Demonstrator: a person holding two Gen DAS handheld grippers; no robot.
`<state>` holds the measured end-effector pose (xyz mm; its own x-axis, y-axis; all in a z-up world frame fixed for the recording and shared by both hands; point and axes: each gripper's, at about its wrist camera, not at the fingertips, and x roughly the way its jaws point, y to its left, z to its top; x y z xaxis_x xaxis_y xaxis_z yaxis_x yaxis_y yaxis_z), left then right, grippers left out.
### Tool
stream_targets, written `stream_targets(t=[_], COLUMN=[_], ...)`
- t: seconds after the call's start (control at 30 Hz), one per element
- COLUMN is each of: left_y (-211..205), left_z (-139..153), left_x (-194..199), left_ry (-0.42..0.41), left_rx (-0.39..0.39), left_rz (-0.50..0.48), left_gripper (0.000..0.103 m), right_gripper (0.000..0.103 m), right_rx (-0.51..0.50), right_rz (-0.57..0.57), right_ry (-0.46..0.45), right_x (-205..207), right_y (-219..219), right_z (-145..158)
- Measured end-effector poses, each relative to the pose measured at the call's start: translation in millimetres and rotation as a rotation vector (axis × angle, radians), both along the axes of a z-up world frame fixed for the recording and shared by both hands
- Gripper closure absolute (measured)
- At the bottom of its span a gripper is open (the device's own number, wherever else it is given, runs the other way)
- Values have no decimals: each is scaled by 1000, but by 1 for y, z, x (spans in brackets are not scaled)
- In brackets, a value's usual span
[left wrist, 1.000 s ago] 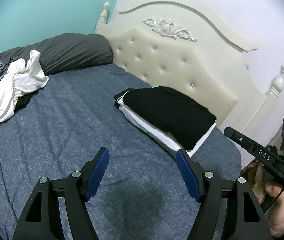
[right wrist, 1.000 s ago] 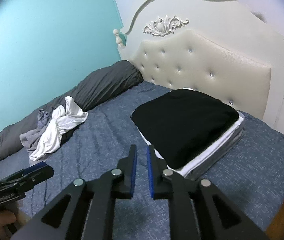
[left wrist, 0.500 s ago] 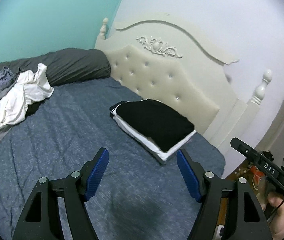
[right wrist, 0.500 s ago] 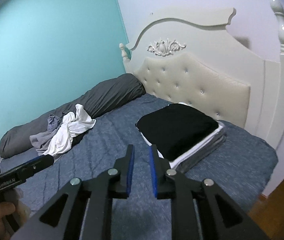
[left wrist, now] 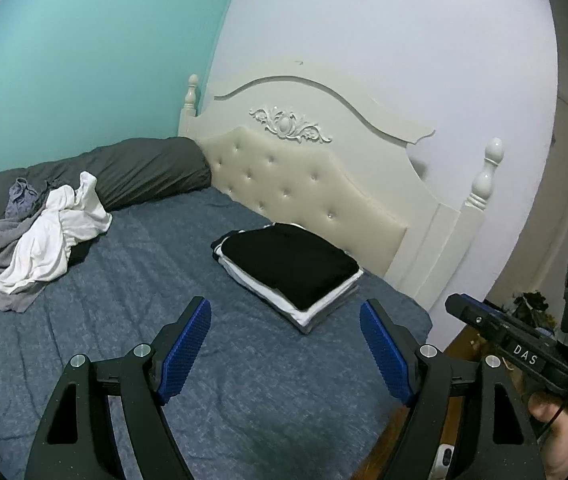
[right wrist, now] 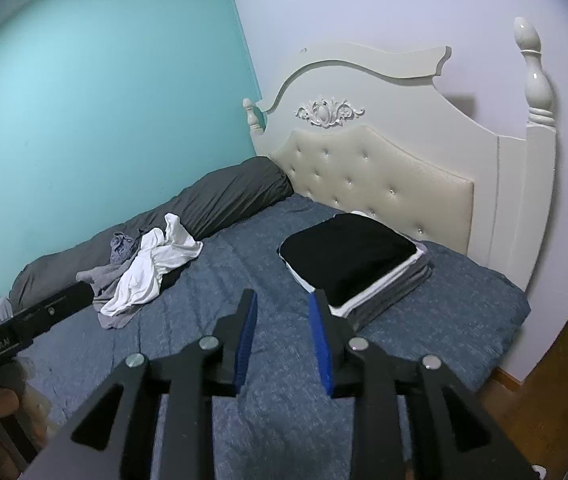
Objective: Fold clothes
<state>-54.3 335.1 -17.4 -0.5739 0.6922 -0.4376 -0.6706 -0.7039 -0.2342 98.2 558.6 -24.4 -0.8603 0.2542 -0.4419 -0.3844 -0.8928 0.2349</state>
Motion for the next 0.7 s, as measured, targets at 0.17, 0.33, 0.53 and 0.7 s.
stream_targets(t=[0.17, 0.33, 0.53, 0.7], left_y=[-5, -10, -13, -17], left_z=[0, -1, 1, 1], left_x=[16, 30, 46, 57], left_ry=[11, 27, 47, 63], left_rx=[-6, -18, -26, -28], left_rz=[5, 11, 15, 17], left_gripper=[21, 15, 12, 8], right_gripper=[66, 56, 49, 42], right_rx=[25, 41, 67, 67], right_rz=[-4, -9, -31, -44], right_ry=[-5, -3, -10, -10], right_x=[14, 28, 44, 54], right_y=[-14, -24, -33, -38], right_z=[4, 8, 8, 7])
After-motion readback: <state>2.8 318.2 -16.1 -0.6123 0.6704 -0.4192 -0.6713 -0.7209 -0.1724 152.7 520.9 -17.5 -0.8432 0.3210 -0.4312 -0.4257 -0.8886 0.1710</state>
